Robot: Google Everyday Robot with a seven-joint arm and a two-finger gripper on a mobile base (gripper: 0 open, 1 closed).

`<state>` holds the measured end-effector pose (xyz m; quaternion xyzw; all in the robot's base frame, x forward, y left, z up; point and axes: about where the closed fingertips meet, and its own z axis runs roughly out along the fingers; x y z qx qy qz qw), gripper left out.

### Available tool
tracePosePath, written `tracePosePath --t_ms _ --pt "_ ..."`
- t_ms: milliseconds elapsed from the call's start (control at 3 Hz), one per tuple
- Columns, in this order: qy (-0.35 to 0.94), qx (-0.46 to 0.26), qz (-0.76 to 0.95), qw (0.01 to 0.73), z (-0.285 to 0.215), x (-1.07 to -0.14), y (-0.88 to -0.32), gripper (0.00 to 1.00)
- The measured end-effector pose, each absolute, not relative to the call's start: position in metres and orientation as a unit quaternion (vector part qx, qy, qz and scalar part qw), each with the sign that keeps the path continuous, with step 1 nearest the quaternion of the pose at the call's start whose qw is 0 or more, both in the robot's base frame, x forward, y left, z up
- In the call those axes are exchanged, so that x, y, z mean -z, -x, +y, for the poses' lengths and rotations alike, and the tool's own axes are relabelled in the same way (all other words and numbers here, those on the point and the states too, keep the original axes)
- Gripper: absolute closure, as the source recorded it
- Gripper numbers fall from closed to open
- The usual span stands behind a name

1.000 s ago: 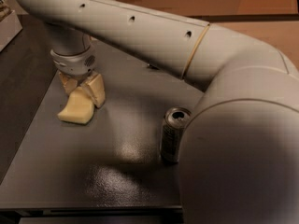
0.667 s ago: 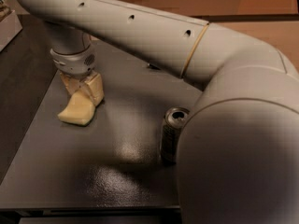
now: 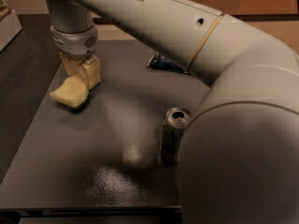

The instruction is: Pick sponge

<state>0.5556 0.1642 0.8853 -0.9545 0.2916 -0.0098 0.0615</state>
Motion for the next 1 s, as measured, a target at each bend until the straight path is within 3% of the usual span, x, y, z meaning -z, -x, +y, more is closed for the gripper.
tracePosePath --t_ms 1000 --pt "0.934 0.035 0.321 0.154 0.164 -0.961 -0.578 1.00"
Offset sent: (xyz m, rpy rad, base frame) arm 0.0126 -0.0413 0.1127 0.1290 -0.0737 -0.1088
